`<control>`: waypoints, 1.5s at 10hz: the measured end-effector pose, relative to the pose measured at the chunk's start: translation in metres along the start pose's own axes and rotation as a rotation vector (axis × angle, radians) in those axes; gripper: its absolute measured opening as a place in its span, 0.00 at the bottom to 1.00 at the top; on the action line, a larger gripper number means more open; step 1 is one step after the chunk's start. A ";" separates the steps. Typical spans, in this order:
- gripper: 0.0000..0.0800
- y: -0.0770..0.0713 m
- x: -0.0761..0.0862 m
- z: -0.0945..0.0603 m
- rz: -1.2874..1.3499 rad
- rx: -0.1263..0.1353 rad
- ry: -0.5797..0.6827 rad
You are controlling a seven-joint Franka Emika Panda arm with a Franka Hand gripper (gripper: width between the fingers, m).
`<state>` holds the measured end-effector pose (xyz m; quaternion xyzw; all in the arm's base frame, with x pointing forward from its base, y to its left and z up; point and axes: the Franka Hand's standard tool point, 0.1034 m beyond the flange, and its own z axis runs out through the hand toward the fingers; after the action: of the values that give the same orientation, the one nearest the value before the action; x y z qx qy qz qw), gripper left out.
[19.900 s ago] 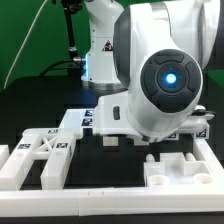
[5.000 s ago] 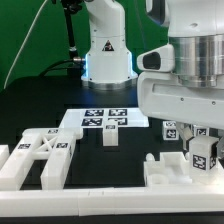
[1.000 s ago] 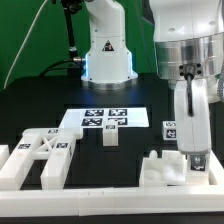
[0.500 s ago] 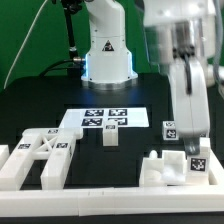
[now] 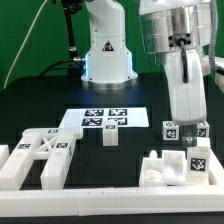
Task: Assemble chair
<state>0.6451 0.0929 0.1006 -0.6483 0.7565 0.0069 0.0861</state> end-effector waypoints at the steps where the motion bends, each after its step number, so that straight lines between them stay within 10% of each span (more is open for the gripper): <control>1: 0.81 0.001 0.002 -0.002 -0.034 0.000 0.000; 6: 0.81 0.040 0.026 -0.018 -0.401 -0.045 0.003; 12: 0.81 0.042 0.031 -0.014 -0.810 -0.034 0.005; 15: 0.81 0.078 0.073 0.002 -1.140 -0.080 0.009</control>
Offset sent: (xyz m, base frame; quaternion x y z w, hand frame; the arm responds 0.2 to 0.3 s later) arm -0.0511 -0.0246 0.0013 -0.0281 -0.0111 -0.1029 0.9942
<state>0.5579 0.0336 0.0810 -0.9567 0.2866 -0.0148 0.0482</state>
